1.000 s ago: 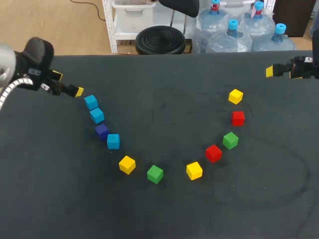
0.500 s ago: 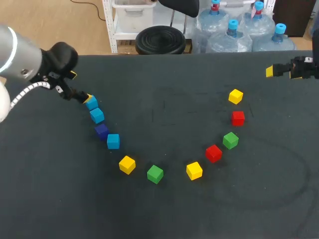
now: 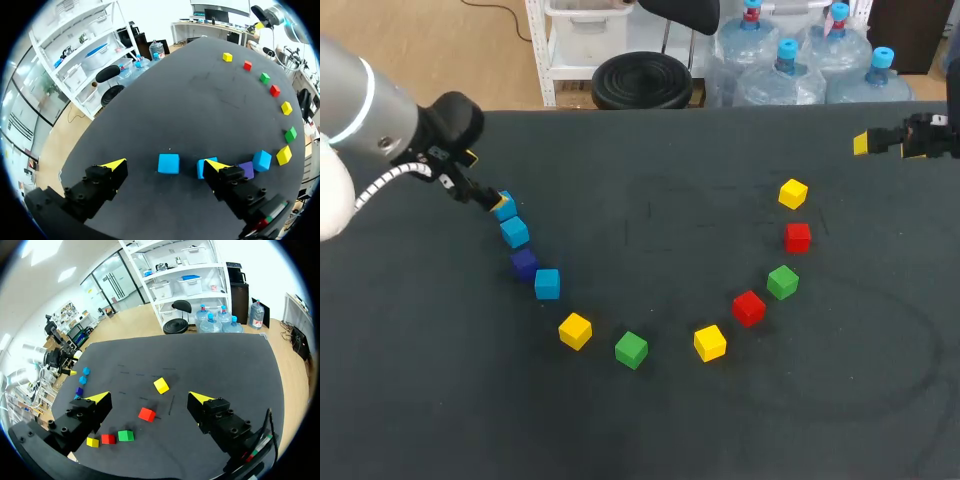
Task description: Place the blue cubes, place green cubes on the blue cubes, place the yellow cubes on the green cubes, then place the red cubes on the yellow cubes, and place purple cube on the red cubes.
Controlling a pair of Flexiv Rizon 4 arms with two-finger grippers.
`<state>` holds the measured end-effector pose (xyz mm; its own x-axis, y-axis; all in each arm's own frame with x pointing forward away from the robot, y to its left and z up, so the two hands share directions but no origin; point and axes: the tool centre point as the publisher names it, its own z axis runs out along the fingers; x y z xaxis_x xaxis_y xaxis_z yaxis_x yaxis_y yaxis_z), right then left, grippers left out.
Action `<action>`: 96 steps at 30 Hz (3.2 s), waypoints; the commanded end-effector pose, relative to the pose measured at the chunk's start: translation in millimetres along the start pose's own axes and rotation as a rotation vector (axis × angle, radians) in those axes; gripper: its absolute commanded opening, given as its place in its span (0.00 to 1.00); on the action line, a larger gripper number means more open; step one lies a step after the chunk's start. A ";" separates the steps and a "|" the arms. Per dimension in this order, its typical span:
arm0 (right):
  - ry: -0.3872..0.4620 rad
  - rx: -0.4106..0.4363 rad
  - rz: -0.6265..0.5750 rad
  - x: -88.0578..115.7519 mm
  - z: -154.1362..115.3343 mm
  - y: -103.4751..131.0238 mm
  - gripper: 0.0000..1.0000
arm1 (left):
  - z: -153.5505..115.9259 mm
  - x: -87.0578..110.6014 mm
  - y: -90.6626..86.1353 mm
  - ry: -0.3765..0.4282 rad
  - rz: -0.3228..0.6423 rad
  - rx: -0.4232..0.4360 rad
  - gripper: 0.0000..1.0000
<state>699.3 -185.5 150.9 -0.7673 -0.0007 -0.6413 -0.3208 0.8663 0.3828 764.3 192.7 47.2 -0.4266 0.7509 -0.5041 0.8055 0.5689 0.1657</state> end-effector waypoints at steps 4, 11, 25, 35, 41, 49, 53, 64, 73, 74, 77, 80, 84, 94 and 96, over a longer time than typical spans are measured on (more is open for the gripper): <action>0.000 0.002 0.000 0.0 0.2 0.5 1.00 | 10.6 5.4 -0.7 -0.012 -0.001 0.010 1.00; 0.000 0.002 0.000 0.0 0.2 0.5 1.00 | 18.9 12.4 2.5 -0.008 -0.018 0.019 1.00; 0.000 0.002 0.000 0.0 0.2 0.5 1.00 | 36.5 18.4 7.7 0.012 -0.041 0.044 1.00; 0.000 0.002 0.000 0.0 0.2 0.5 1.00 | 44.6 17.0 3.0 0.000 -0.025 0.066 0.35; 0.000 0.002 0.000 0.0 0.2 0.5 1.00 | 47.2 17.1 2.5 -0.006 -0.019 0.075 0.27; 0.000 0.002 0.000 0.0 0.2 0.5 1.00 | 50.1 17.5 0.5 -0.015 -0.023 0.083 0.00; 0.000 0.002 0.000 0.0 0.2 0.5 1.00 | 48.5 12.0 -1.7 -0.022 -0.004 0.084 0.00; 0.000 0.002 0.000 0.0 0.2 0.5 1.00 | 41.3 -32.9 -8.8 -0.030 0.130 0.106 0.00; 0.000 0.002 0.000 0.0 0.2 0.5 1.00 | 46.1 -77.1 -24.3 -0.050 0.250 0.159 0.00; 0.000 0.002 0.000 0.0 0.2 0.5 1.00 | 47.8 -82.3 -26.8 -0.050 0.260 0.164 0.00; 0.000 0.002 0.000 0.0 0.2 0.5 1.00 | 53.4 -97.7 -34.7 -0.058 0.286 0.183 0.00; 0.000 0.002 0.000 0.0 0.2 0.5 1.00 | 57.8 -110.2 -43.3 -0.070 0.304 0.197 0.00; 0.000 0.002 0.000 0.0 0.2 0.5 1.00 | 64.2 -124.3 -55.9 -0.081 0.339 0.220 0.00; 0.000 0.002 0.000 0.0 0.2 0.5 1.00 | 79.7 -146.3 -93.0 -0.086 0.431 0.304 0.00; 0.000 0.002 0.000 0.0 0.2 0.5 1.00 | 82.4 -149.2 -100.0 -0.088 0.449 0.321 0.00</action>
<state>699.3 -185.5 150.9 -0.7673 -0.0007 -0.6413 -0.3208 0.8663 0.3829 774.2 3.9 38.8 0.0053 0.8554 -0.5179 0.9884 0.0740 0.1323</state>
